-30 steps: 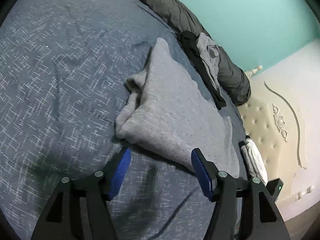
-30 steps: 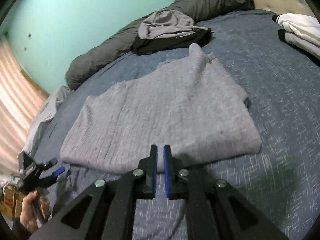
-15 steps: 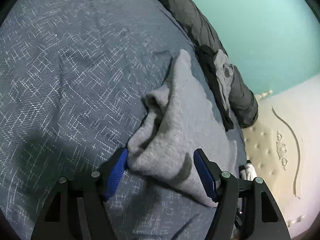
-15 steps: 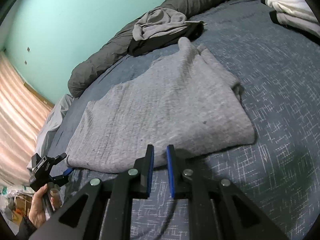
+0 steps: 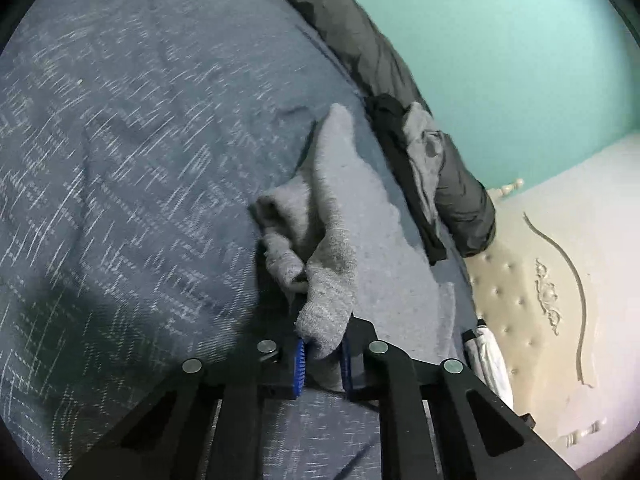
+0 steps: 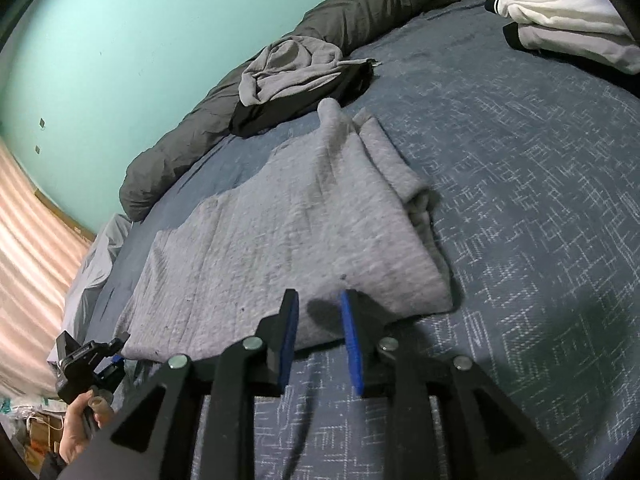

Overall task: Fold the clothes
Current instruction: 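Grasp the hoodie side edge with the left tool while the right tool approaches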

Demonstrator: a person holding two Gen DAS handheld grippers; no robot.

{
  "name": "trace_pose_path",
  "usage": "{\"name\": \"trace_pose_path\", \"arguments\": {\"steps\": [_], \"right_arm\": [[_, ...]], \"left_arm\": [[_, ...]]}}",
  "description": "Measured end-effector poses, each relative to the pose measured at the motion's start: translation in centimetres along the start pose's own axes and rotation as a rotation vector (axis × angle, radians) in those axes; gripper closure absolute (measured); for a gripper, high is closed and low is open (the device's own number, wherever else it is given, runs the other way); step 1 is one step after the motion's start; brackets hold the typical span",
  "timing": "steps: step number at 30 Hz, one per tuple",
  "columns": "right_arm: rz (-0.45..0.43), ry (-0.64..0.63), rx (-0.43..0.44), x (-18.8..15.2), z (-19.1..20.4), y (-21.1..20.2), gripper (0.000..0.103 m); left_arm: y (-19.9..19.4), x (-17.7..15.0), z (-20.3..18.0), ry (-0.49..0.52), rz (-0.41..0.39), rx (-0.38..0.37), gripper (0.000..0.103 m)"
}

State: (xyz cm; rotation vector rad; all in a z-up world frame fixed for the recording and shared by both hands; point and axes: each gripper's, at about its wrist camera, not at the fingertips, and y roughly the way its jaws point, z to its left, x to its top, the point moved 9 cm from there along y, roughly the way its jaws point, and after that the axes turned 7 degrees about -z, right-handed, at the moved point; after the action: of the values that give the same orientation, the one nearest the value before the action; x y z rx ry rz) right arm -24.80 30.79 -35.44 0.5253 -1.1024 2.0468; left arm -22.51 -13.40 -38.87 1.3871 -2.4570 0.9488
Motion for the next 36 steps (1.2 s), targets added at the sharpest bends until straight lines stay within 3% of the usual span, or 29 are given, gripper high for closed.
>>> {"name": "trace_pose_path", "arguments": {"steps": [11,17,20,23,26,28,31,33,36], "right_arm": [[-0.04,0.073,0.017,1.5,-1.7,-1.2,0.079],[-0.064,0.117,0.032,2.5,-2.8,-1.9,0.079],[-0.081,0.148,0.032,3.1,-3.8,-2.5,0.079],[-0.098,0.182,0.031,3.7,-4.9,-3.1,0.078],[-0.109,0.207,0.034,4.1,-5.9,-3.8,0.078],[-0.113,0.218,0.032,4.3,-6.6,-4.2,0.077],[-0.108,0.238,0.041,4.4,-7.2,-4.4,0.075],[-0.102,0.246,0.045,4.4,-7.4,-4.3,0.074],[-0.088,0.251,0.062,4.3,-7.2,-4.2,0.074]], "left_arm": [[-0.3,1.4,-5.1,0.1,-0.009,-0.044,0.092],[1.1,1.5,-14.1,0.218,0.013,-0.099,0.093],[3.3,-0.3,-20.0,0.274,0.053,-0.152,0.093],[5.9,-4.6,-25.8,0.382,0.124,-0.194,0.093],[9.9,-11.6,-29.5,0.474,0.257,-0.205,0.093],[12.9,-17.5,-30.3,0.554,0.377,-0.183,0.092],[15.9,-23.5,-28.4,0.571,0.53,-0.113,0.092],[16.5,-25.0,-27.8,0.569,0.562,-0.084,0.088],[15.4,-24.7,-28.6,0.581,0.534,-0.113,0.069]]}}
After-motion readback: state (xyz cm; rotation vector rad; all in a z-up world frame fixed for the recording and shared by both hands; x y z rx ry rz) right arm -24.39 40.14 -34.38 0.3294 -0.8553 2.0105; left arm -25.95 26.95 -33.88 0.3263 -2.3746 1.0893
